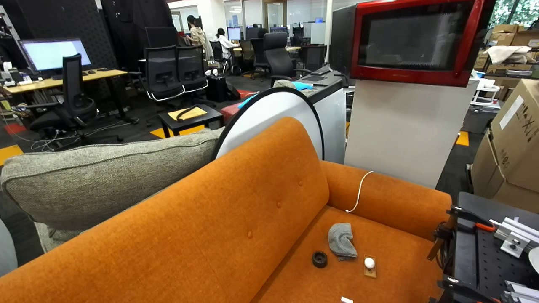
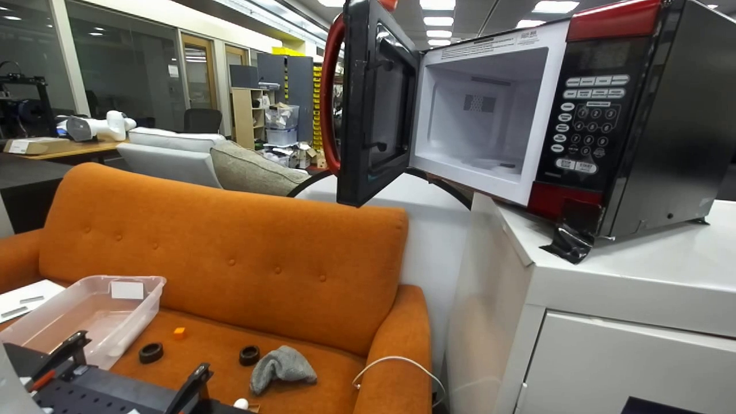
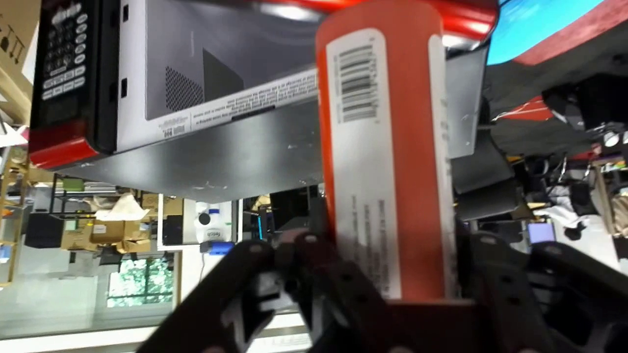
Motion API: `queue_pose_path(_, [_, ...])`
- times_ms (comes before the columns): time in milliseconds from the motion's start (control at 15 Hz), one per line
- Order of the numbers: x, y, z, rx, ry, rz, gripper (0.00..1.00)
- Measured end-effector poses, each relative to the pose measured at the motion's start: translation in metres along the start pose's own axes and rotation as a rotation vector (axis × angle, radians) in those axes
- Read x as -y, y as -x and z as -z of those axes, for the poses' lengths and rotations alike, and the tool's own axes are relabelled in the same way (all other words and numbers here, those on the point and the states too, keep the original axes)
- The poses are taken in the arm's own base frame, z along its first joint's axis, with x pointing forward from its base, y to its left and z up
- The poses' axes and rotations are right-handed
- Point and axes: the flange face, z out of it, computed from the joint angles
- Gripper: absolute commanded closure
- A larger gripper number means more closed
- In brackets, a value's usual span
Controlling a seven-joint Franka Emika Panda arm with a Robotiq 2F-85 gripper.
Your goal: Remove the bottle from the top of the microwave and put it in the box on the couch
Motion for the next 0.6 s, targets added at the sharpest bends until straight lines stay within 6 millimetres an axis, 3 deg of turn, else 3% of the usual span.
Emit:
queue_pose_path(267, [-0.015, 0.056, 0.044, 0.077, -0.081, 0.124, 0.73])
queue_pose_path(467, [-0.032, 0.091, 0.060, 0.113, -0.108, 0.192, 0.73])
queue_pose_path(533, [-0.037, 0.101, 0.061, 0.120, -0.106, 0.209, 0.48])
queue_pose_path(600, [-0.040, 0.110, 0.060, 0.128, -0.099, 0.220, 0.48])
